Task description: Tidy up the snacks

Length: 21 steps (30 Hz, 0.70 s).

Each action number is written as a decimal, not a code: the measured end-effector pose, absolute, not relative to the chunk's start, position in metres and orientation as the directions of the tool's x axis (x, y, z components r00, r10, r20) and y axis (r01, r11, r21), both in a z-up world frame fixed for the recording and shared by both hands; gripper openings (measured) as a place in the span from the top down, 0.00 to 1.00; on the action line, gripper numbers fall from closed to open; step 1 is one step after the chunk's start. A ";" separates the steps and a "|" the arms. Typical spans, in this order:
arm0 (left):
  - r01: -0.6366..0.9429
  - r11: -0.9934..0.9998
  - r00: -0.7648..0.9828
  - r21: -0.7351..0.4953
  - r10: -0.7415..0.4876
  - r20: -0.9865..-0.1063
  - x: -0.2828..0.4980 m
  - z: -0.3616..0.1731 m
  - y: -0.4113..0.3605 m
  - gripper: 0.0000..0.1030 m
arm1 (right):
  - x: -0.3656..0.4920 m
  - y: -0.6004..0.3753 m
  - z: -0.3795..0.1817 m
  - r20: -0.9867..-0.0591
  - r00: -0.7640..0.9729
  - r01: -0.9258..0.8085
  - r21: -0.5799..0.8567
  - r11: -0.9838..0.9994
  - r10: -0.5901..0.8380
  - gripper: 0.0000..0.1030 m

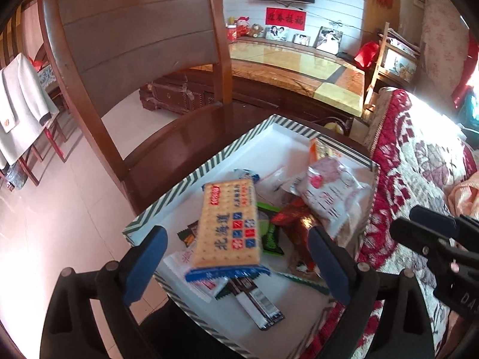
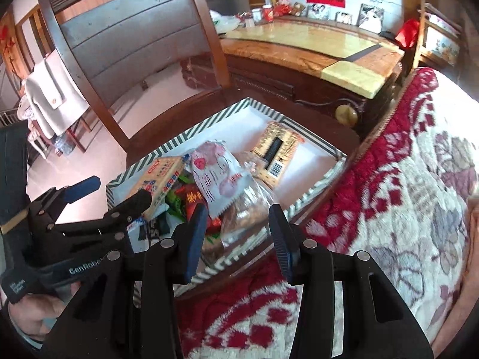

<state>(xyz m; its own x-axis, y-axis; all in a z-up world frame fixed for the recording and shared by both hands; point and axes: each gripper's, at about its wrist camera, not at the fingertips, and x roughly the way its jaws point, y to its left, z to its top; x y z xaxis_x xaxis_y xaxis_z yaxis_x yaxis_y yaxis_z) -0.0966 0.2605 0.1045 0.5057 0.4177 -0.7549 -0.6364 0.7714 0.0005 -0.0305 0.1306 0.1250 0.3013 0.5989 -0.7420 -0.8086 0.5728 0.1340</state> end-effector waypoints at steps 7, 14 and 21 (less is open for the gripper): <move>-0.609 0.793 0.534 0.022 0.429 -0.729 -0.103 0.112 0.234 0.06 | -0.046 0.089 0.119 -0.722 0.336 -0.784 0.142 0.605 0.605 0.49; -0.558 0.828 0.569 0.056 0.432 -0.700 -0.107 0.121 0.205 0.04 | -0.052 0.060 0.113 -0.726 0.348 -0.760 0.152 0.632 0.593 0.49; -0.530 0.841 0.571 0.107 0.447 -0.689 -0.108 0.126 0.183 0.03 | -0.053 0.036 0.109 -0.734 0.352 -0.743 0.158 0.650 0.581 0.49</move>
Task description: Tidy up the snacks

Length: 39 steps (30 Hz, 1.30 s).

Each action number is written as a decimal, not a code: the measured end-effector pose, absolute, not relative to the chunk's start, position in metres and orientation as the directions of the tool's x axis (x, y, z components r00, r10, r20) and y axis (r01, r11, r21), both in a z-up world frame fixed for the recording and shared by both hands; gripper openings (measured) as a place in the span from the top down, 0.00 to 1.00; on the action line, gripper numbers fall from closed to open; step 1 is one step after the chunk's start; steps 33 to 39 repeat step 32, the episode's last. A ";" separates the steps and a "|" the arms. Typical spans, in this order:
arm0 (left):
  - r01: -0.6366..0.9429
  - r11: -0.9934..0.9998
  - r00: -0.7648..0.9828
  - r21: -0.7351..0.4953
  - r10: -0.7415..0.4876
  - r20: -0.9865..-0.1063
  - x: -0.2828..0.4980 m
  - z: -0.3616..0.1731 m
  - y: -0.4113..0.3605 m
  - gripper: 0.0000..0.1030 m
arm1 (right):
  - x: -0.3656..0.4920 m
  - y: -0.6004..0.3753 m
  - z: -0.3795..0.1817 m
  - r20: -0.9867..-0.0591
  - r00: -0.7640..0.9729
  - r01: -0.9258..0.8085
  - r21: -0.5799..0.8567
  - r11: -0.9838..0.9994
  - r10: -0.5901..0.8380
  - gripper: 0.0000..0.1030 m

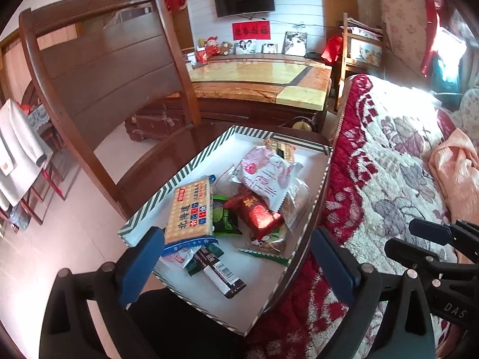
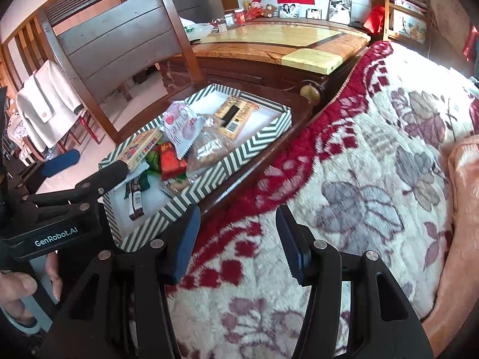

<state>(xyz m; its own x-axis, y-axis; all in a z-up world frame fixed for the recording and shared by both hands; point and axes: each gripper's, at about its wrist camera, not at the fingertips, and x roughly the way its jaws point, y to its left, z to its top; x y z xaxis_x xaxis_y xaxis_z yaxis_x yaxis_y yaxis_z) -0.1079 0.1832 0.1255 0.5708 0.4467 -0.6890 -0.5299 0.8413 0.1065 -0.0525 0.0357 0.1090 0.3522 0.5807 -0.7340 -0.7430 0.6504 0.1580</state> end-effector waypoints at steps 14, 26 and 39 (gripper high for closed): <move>-0.498 0.865 0.581 0.064 0.388 -0.716 -0.112 0.122 0.172 0.01 | -0.058 0.020 0.113 -0.730 0.360 -0.737 0.160 0.657 0.581 0.49; -0.500 0.865 0.592 0.044 0.379 -0.711 -0.116 0.120 0.178 0.01 | -0.060 0.027 0.106 -0.750 0.343 -0.744 0.151 0.651 0.566 0.49; -0.497 0.865 0.591 0.061 0.390 -0.706 -0.114 0.120 0.174 0.01 | -0.059 0.023 0.106 -0.749 0.346 -0.738 0.155 0.657 0.565 0.49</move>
